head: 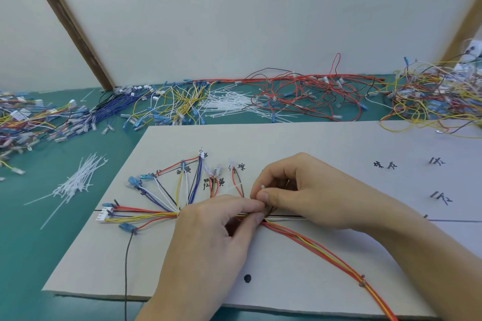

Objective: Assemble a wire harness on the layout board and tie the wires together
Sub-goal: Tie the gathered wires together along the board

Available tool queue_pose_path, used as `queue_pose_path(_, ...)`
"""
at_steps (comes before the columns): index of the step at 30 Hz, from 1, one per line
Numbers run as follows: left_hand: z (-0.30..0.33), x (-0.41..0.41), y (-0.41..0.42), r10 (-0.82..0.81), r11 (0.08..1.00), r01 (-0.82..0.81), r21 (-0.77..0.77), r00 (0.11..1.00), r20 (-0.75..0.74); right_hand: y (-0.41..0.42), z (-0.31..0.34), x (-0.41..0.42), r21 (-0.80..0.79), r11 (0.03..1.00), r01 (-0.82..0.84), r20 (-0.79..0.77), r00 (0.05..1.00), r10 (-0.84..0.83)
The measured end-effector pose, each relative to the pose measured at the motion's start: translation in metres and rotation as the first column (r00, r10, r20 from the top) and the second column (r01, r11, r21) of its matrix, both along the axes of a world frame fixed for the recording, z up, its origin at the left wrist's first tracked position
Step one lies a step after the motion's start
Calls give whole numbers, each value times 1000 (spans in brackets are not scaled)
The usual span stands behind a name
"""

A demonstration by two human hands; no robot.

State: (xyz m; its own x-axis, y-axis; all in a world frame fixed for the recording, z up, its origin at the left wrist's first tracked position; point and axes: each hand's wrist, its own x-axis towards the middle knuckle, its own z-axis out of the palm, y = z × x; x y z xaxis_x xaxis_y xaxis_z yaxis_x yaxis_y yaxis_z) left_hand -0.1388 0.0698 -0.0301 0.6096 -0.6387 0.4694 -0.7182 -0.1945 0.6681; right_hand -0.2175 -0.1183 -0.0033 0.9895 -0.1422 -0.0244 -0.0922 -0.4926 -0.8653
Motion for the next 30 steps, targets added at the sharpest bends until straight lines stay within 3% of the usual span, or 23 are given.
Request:
queue_pose_path(7, -4, 0, 0, 31, 999, -27, 23, 974, -225, -1, 1, 0, -3, 1000, -27, 1, 1000, 27)
queue_pose_path(30, -2, 0, 2, 47, 999, -45, 14, 955, -292, -3, 3, -2, 105, 992, 68, -27, 997, -66)
